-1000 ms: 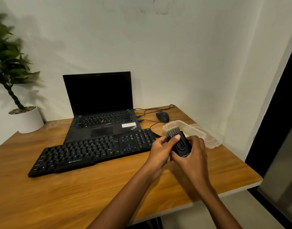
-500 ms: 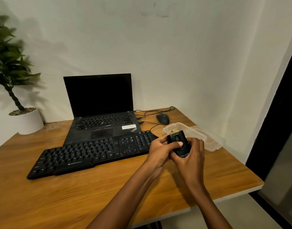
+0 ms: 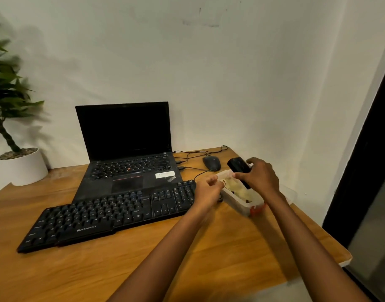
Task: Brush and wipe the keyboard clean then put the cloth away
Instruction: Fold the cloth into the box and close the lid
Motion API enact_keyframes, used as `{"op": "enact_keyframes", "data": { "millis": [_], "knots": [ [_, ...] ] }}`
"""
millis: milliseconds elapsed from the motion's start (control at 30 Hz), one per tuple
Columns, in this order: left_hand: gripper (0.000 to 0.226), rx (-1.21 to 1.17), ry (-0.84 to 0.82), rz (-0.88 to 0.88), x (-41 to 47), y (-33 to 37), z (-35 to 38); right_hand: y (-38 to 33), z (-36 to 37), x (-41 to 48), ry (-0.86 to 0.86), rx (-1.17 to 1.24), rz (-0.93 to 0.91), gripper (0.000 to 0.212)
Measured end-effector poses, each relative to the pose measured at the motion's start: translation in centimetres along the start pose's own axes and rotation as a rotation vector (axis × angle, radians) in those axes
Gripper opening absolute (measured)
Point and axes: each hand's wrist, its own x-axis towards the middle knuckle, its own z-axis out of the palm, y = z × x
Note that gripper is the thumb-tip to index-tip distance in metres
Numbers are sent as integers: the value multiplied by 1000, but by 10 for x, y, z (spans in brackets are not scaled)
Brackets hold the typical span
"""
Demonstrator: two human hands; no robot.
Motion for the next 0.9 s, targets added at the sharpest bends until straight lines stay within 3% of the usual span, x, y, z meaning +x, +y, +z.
{"op": "enact_keyframes", "data": {
  "millis": [133,300,433,500,600,667,767,900],
  "knots": [
    [37,247,-3,12,12,-10,13,0,24,16,-203,-189,-17,54],
    [42,417,25,36,16,-20,18,8,46,19,-269,-320,-63,38],
    [42,497,37,58,16,-26,21,10,46,27,-390,-331,-63,46],
    [42,517,39,73,13,-26,22,17,34,32,-340,-180,-30,53],
    [45,508,32,75,12,-23,26,44,7,38,-28,42,83,38],
    [53,526,13,65,10,-23,29,74,-4,41,99,32,229,31],
    [68,566,-16,36,13,-27,34,116,-3,37,36,-80,480,37],
    [76,633,-17,37,10,-28,41,148,10,33,-26,124,614,41]
  ]
}}
